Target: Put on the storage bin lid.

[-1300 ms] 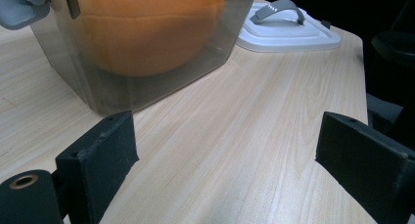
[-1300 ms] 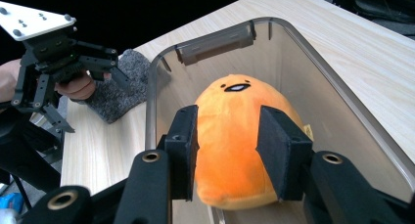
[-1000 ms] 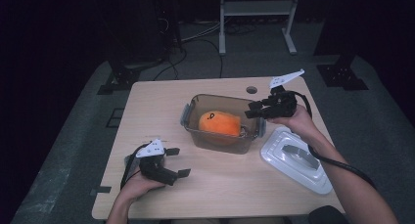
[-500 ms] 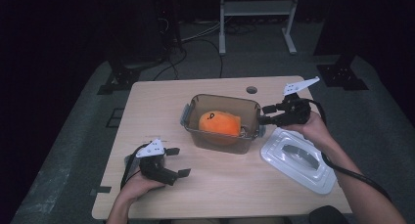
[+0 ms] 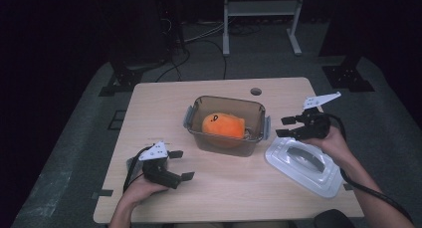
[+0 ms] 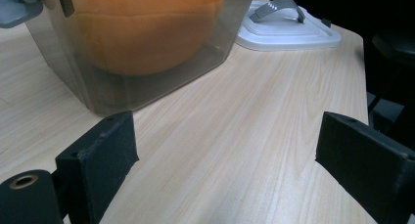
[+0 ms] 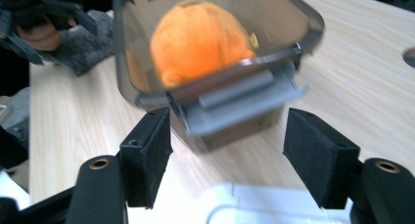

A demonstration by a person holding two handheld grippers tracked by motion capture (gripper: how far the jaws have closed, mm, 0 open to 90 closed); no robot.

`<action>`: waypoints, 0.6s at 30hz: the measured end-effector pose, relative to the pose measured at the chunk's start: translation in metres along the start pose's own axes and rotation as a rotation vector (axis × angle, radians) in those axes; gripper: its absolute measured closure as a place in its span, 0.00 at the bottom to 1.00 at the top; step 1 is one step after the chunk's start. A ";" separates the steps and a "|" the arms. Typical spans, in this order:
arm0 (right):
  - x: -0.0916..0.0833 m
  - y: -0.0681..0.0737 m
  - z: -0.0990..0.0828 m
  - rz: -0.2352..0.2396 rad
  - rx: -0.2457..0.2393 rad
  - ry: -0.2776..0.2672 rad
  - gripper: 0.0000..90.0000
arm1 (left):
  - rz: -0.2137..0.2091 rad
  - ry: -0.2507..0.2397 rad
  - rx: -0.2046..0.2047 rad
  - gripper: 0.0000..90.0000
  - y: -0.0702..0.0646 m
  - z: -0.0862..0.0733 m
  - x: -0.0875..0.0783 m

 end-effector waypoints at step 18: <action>-0.017 -0.018 -0.057 -0.096 0.066 0.001 0.32 | 0.001 0.001 -0.003 0.08 0.000 0.000 0.000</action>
Point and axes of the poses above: each handheld gripper's, and its own axes: x roughly forward along the jaws, z roughly out of its top, y roughly to its left, the point moved 10 cm from there along x, roughly forward along the jaws, and after that the axes turned 9 degrees about z, right-handed, at the moved point
